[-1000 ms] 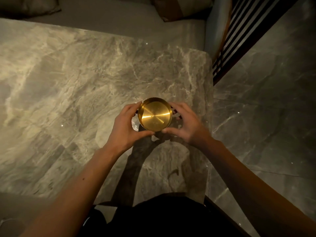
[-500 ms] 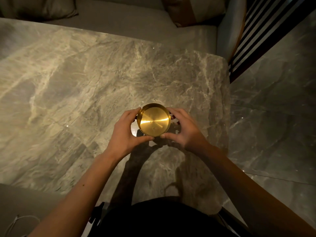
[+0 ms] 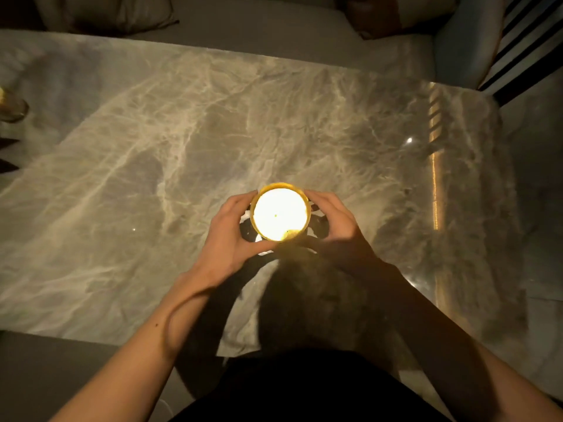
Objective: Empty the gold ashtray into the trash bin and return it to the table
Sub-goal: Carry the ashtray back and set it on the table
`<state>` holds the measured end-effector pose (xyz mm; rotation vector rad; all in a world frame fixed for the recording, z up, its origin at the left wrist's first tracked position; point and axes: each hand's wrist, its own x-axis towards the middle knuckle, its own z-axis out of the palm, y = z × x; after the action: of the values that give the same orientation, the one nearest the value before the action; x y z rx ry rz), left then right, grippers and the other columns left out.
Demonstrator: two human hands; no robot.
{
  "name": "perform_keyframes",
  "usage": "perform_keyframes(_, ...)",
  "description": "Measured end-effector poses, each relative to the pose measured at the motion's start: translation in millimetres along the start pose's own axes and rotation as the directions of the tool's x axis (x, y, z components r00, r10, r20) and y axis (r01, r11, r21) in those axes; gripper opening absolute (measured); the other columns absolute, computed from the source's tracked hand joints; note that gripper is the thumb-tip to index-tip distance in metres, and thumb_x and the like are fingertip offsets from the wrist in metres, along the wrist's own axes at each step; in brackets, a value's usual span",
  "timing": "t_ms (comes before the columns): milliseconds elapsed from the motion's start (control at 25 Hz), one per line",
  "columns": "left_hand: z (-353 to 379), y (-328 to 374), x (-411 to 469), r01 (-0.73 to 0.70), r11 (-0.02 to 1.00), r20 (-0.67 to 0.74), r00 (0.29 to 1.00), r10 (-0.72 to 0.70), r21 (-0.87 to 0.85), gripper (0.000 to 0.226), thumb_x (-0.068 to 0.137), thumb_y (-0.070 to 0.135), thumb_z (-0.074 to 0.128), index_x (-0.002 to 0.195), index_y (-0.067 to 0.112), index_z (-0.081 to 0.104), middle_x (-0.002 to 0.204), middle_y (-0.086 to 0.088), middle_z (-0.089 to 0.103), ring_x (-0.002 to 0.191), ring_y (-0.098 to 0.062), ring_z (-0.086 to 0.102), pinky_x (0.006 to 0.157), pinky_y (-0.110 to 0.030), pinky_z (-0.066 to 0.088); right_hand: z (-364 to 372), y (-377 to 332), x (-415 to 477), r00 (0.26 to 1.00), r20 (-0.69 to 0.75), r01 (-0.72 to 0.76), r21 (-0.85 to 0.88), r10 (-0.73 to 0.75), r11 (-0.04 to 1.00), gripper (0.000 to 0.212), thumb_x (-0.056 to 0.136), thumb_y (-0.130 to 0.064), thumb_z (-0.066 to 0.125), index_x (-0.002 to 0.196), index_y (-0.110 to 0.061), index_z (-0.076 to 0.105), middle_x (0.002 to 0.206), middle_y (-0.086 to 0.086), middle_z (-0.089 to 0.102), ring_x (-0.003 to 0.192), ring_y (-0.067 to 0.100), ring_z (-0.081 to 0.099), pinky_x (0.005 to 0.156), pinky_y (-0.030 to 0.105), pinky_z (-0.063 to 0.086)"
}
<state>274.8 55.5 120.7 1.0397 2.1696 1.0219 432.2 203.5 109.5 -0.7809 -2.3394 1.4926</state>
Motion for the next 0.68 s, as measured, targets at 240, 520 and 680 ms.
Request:
perform_keyframes(240,-27,-21,-18,0.044,0.999,-0.043,0.998,-0.044,-0.013,0.090,0.057,0.034,0.091,0.136,0.019,0.050,0.131,0.002,0.055,0.113,-0.006,0.051,0.093,-0.004,0.033,32,-12,9,0.996,0.037,0.076,-0.038,-0.075,0.996,0.076,0.073,-0.056,0.073,0.134,-0.017,0.052,0.121,-0.013,0.051,0.111,-0.011,0.052,0.085,0.004,0.044)
perform_keyframes(520,-44,-29,-42,0.135,0.991,-0.146,0.980,-0.135,-0.007,0.093,0.055,0.038,0.091,0.137,0.025,0.048,0.131,0.008,0.052,0.118,-0.010,0.051,0.103,-0.028,0.041,61,-9,28,0.970,0.242,0.024,-0.030,-0.016,0.999,0.087,0.064,-0.051,0.081,0.138,-0.038,0.039,0.121,-0.054,0.029,0.116,-0.023,0.038,0.088,0.006,0.044)
perform_keyframes(680,-61,-44,-51,0.198,0.980,-0.187,0.963,-0.195,-0.001,0.097,0.055,0.036,0.092,0.139,0.021,0.046,0.136,0.002,0.053,0.120,-0.012,0.050,0.103,-0.029,0.041,88,-18,36,0.966,0.258,-0.001,0.014,-0.003,1.000,0.080,0.061,-0.052,0.075,0.134,-0.041,0.043,0.119,-0.052,0.035,0.115,-0.023,0.040,0.085,0.003,0.043)
